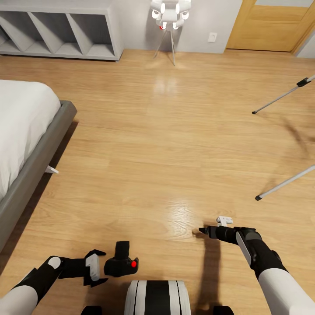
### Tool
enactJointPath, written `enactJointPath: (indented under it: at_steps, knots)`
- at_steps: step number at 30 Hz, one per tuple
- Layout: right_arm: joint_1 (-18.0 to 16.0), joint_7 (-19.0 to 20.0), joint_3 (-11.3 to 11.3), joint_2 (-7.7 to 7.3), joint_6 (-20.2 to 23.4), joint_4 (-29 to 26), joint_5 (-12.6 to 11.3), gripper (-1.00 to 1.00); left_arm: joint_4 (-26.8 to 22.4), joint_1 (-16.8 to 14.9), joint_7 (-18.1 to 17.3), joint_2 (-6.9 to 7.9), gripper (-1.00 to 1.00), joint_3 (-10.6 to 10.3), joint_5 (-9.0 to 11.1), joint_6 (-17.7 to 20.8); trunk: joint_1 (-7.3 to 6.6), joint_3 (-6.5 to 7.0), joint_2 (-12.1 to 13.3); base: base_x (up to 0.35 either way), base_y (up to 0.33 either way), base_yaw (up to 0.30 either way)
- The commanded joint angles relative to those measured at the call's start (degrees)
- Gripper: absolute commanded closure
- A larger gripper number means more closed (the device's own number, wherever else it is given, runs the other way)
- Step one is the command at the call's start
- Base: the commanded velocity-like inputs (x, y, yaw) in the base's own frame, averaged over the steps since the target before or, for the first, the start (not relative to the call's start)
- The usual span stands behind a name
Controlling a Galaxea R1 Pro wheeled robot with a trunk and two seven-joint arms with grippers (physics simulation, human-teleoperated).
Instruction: Attach the digital camera to the camera tripod in the bedroom.
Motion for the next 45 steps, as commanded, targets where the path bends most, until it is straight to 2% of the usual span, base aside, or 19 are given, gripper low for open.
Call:
enactJointPath:
  at_steps: [1,17,22,27,34,45]
  knots:
    - [-0.02,0.26,-0.17,0.02,0.35,-0.06,0.05,-1.0,-0.05,-0.01,-0.23,-0.07,-1.0,0.34,-0.36,-0.16,-0.01,-0.03,-0.01,0.0,0.0,0.0]
    - [-0.02,0.18,-0.17,0.02,0.36,-0.06,0.12,-1.0,-0.09,-0.01,-0.2,-0.52,-1.0,0.26,-0.38,-0.09,-0.01,-0.03,-0.01,0.0,0.0,0.0]
    - [-0.02,0.17,-0.17,0.01,0.35,-0.06,0.12,-1.0,-0.11,-0.01,-0.2,-1.45,-1.0,0.15,-0.39,-0.07,-0.01,-0.03,-0.01,0.0,0.0,0.0]
    - [-0.02,0.19,-0.17,-0.06,0.41,-0.06,0.11,-1.0,-0.2,-0.01,-0.21,-2.98,-1.0,0.02,-0.39,0.02,-0.01,-0.03,-0.01,0.0,0.0,0.0]
    - [-0.02,0.24,-0.18,-0.11,0.44,-0.06,0.12,-1.0,-0.45,-0.01,-0.2,-3.55,-1.0,0.01,-0.39,0.1,-0.01,-0.03,-0.01,0.0,0.0,0.0]
    - [-0.02,0.34,-0.36,-0.16,0.44,-0.06,0.12,-1.0,-0.55,-0.01,-0.2,-3.56,-1.0,0.03,-0.39,0.11,-0.01,-0.03,-0.01,0.0,0.0,0.0]
